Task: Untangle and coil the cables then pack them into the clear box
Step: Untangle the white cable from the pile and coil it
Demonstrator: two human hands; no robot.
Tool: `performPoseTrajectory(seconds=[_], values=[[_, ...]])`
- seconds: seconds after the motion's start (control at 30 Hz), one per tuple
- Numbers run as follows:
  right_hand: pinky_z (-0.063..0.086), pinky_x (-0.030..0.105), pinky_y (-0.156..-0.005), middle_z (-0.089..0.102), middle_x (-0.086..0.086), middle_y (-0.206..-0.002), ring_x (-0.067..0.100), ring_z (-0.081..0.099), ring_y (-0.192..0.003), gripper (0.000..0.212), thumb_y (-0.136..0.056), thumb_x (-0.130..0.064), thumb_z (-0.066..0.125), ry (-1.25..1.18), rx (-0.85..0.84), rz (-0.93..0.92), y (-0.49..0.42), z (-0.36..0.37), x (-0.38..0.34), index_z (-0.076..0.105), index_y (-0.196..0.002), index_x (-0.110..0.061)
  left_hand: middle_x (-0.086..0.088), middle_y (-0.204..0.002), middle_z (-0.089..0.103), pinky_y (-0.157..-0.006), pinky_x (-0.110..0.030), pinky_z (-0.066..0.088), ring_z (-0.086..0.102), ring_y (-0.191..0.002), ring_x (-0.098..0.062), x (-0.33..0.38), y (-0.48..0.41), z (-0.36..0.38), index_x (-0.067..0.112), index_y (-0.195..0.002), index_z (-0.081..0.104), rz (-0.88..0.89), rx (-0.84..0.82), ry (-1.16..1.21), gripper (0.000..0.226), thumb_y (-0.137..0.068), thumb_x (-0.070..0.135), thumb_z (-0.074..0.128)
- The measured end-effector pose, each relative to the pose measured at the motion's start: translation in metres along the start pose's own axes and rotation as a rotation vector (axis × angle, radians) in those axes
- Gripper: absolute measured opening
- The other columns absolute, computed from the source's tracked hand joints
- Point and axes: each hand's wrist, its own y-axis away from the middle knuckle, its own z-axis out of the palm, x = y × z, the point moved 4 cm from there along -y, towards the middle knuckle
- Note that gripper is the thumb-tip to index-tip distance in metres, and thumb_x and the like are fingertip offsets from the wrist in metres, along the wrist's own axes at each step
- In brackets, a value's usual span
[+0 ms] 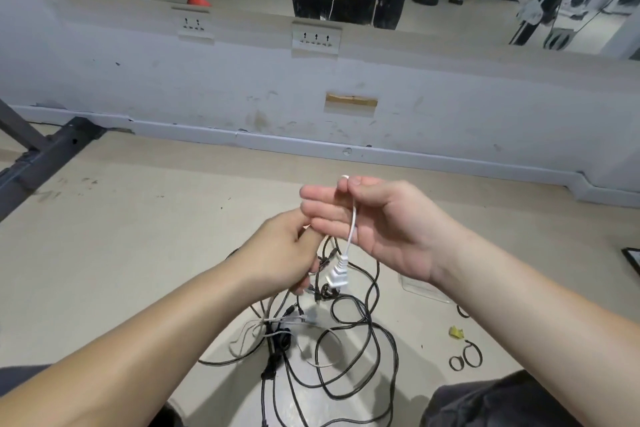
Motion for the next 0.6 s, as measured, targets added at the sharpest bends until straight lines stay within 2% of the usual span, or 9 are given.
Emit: performPoseTrajectory(seconds=[0.1, 0.2, 0.27, 0.3, 0.33, 0.37, 0.43, 0.5, 0.6], values=[[0.056, 0.047, -0.098, 0.07, 0.022, -0.127, 0.03, 0.069, -0.119, 0.02, -0.107, -0.006, 0.039, -0.094, 0.171, -0.086, -0.008, -0.014, -0.011, 0.054, -0.094, -0.009, -0.008, -0.067, 0.062, -0.048, -0.029, 0.051, 0.061, -0.048, -0.025, 0.0, -0.002, 0.011, 0.042, -0.11, 0.063, -0.052, -0.098, 0.069, 0.025, -0.11, 0.031, 0.041], [0.05, 0.039, -0.108, 0.068, 0.018, -0.131, 0.028, 0.066, -0.123, 0.019, -0.107, -0.005, 0.041, -0.048, 0.375, -0.233, -0.018, -0.037, -0.027, 0.058, -0.098, -0.008, -0.015, -0.076, 0.059, -0.044, -0.032, 0.053, 0.057, -0.043, -0.025, -0.007, 0.005, 0.02, 0.022, -0.106, 0.057, -0.17, -0.231, 0.051, 0.019, -0.111, 0.031, 0.041], [0.052, 0.038, -0.105, 0.07, 0.013, -0.119, 0.028, 0.068, -0.115, 0.009, -0.104, -0.008, 0.053, 0.203, 0.548, -0.335, -0.019, -0.059, -0.039, 0.062, -0.101, -0.006, -0.012, -0.077, 0.062, -0.041, -0.031, 0.05, 0.056, -0.042, -0.023, -0.007, 0.012, 0.023, 0.02, -0.099, 0.053, -0.135, -0.258, 0.01, 0.017, -0.109, 0.03, 0.044], [0.055, 0.033, -0.093, 0.066, 0.007, -0.105, 0.038, 0.053, -0.127, 0.009, -0.101, -0.014, 0.062, 0.375, 0.628, -0.354, -0.016, -0.067, -0.042, 0.065, -0.1, -0.006, -0.008, -0.075, 0.063, -0.042, -0.029, 0.047, 0.055, -0.042, -0.021, -0.005, 0.012, 0.021, 0.023, -0.096, 0.053, -0.068, -0.23, -0.022, 0.016, -0.108, 0.03, 0.047], [0.051, 0.027, -0.079, 0.061, 0.003, -0.095, 0.005, 0.041, -0.089, 0.016, -0.097, -0.021, 0.069, 0.525, 0.679, -0.359, -0.014, -0.075, -0.042, 0.067, -0.096, -0.005, -0.002, -0.07, 0.062, -0.044, -0.028, 0.045, 0.052, -0.043, -0.017, 0.0, 0.011, 0.017, 0.026, -0.092, 0.055, 0.027, -0.189, -0.08, 0.016, -0.107, 0.03, 0.05], [0.045, 0.024, -0.071, 0.058, 0.0, -0.087, 0.016, 0.055, -0.077, 0.024, -0.095, -0.025, 0.073, 0.612, 0.691, -0.354, -0.014, -0.081, -0.039, 0.069, -0.094, -0.001, 0.006, -0.064, 0.058, -0.048, -0.027, 0.042, 0.048, -0.046, -0.012, 0.007, 0.012, 0.014, 0.028, -0.089, 0.057, 0.129, -0.152, -0.138, 0.017, -0.105, 0.031, 0.053], [0.042, 0.021, -0.069, 0.059, -0.006, -0.076, 0.007, 0.05, -0.071, 0.024, -0.093, -0.024, 0.076, 0.681, 0.631, -0.324, -0.016, -0.082, -0.029, 0.073, -0.091, -0.001, 0.016, -0.057, 0.049, -0.051, -0.021, 0.037, 0.041, -0.05, -0.006, 0.021, 0.014, 0.009, 0.028, -0.087, 0.062, 0.249, -0.095, -0.116, 0.015, -0.101, 0.033, 0.06], [0.043, 0.021, -0.057, 0.064, -0.011, -0.069, 0.005, 0.052, -0.062, 0.015, -0.093, -0.024, 0.076, 0.744, 0.544, -0.271, -0.019, -0.075, -0.018, 0.076, -0.09, -0.009, 0.018, -0.057, 0.049, -0.051, -0.012, 0.037, 0.041, -0.05, -0.005, 0.031, 0.014, 0.0, 0.025, -0.088, 0.066, 0.256, -0.057, 0.027, 0.013, -0.093, 0.036, 0.066], [0.045, 0.026, -0.07, 0.074, 0.014, -0.081, 0.016, 0.058, -0.073, 0.014, -0.096, -0.018, 0.071, 0.862, 0.445, -0.194, -0.02, -0.064, -0.011, 0.076, -0.093, -0.006, 0.016, -0.055, 0.05, -0.048, -0.018, 0.034, 0.04, -0.048, -0.004, 0.04, 0.012, -0.024, 0.032, -0.089, 0.065, 0.306, 0.118, -0.13, 0.006, -0.09, 0.036, 0.061]])
